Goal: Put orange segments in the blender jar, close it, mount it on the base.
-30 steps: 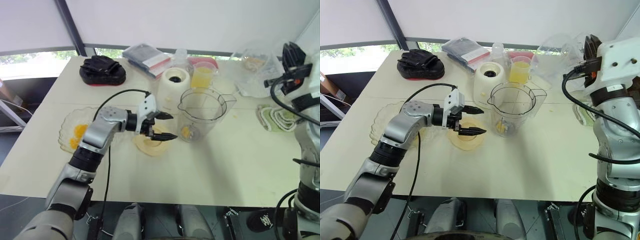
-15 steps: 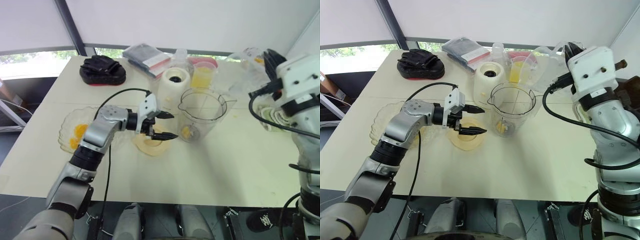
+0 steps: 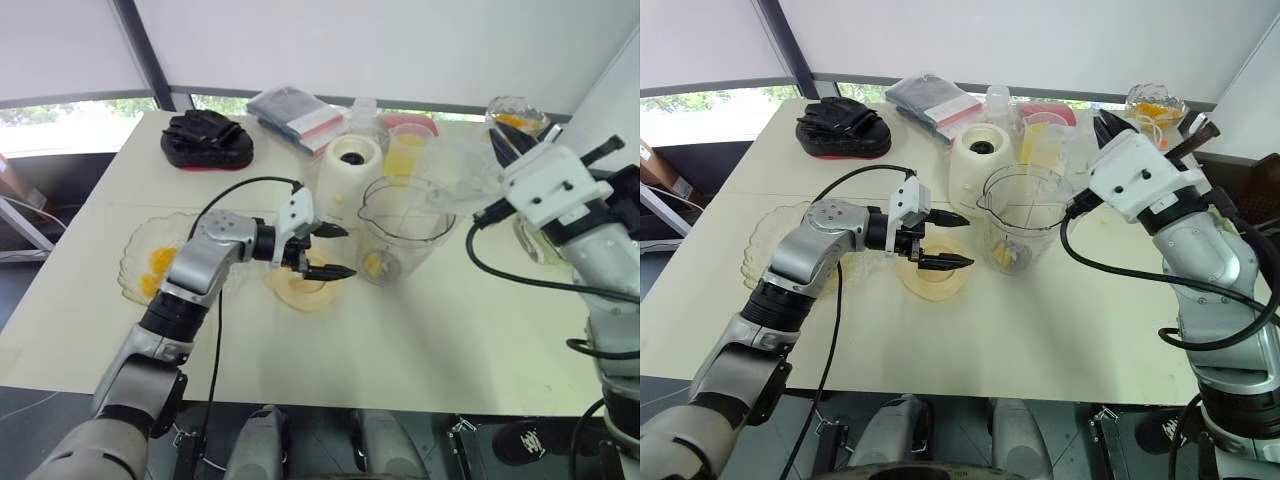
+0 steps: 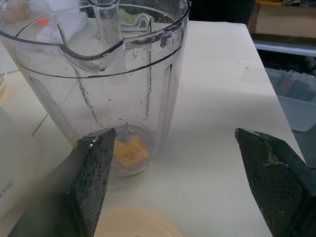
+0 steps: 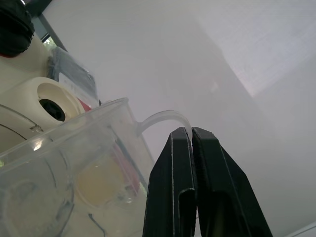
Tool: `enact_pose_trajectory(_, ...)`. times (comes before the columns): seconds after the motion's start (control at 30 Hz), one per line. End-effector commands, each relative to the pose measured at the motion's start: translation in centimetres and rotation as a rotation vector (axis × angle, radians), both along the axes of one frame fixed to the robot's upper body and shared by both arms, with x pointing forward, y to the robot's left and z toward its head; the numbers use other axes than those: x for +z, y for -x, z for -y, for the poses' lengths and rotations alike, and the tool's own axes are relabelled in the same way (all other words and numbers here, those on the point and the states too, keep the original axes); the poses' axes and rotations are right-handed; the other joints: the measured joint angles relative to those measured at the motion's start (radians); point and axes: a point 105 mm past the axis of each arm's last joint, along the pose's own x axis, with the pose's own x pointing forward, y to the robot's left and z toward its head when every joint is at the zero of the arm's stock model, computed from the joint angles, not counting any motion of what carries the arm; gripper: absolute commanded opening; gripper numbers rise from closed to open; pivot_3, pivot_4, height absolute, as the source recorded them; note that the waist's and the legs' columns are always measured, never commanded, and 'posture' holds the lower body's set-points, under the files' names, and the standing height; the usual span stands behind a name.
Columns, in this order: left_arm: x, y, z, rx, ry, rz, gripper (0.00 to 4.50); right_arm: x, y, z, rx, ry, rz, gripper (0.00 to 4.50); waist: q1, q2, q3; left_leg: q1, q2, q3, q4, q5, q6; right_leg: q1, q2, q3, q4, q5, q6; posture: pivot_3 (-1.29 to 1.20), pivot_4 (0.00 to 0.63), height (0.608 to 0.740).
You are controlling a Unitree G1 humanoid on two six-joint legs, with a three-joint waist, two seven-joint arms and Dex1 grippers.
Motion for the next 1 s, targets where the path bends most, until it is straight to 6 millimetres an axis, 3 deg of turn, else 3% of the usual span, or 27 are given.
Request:
enact_pose_trajectory(0.03, 1.3, 0.0, 0.4, -0.014, 0.016, 0.042, 4.02, 1.3, 0.5, -0.2, 0.000, 0.054, 0.064, 0.05, 0.000, 0.000, 0.000, 0.000, 0.000, 0.000, 0.000, 0.000, 0.000, 0.000, 0.000, 0.000, 0.000, 0.000, 0.000, 0.00, 0.150, 0.740)
enact_pose_trajectory(0.27, 1.3, 0.0, 0.5, -0.013, 0.019, 0.041, 4.02, 0.9, 0.4, -0.2, -0.009, 0.157, 0.062, 0.05, 0.000, 0.000, 0.000, 0.000, 0.000, 0.000, 0.000, 0.000, 0.000, 0.000, 0.000, 0.000, 0.000, 0.000, 0.000, 0.00, 0.150, 0.740)
enact_pose_trajectory(0.63, 1.3, 0.0, 0.4, -0.012, 0.017, 0.040, 4.02, 0.7, 0.3, 0.5, -0.030, 0.147, 0.057, 0.05, 0.001, 0.000, 0.000, 0.000, 0.000, 0.000, 0.000, 0.000, 0.000, 0.000, 0.000, 0.000, 0.000, 0.000, 0.000, 0.00, 0.150, 0.740)
enact_pose_trajectory(1.0, 1.2, 0.1, 0.4, -0.018, 0.012, 0.039, 4.02, 1.6, 0.8, 4.1, -0.130, -0.295, 0.062, 0.05, 0.004, 0.000, 0.000, 0.000, 0.000, 0.000, 0.000, 0.000, 0.000, 0.000, 0.000, 0.000, 0.000, 0.000, 0.000, 0.00, 0.150, 0.740)
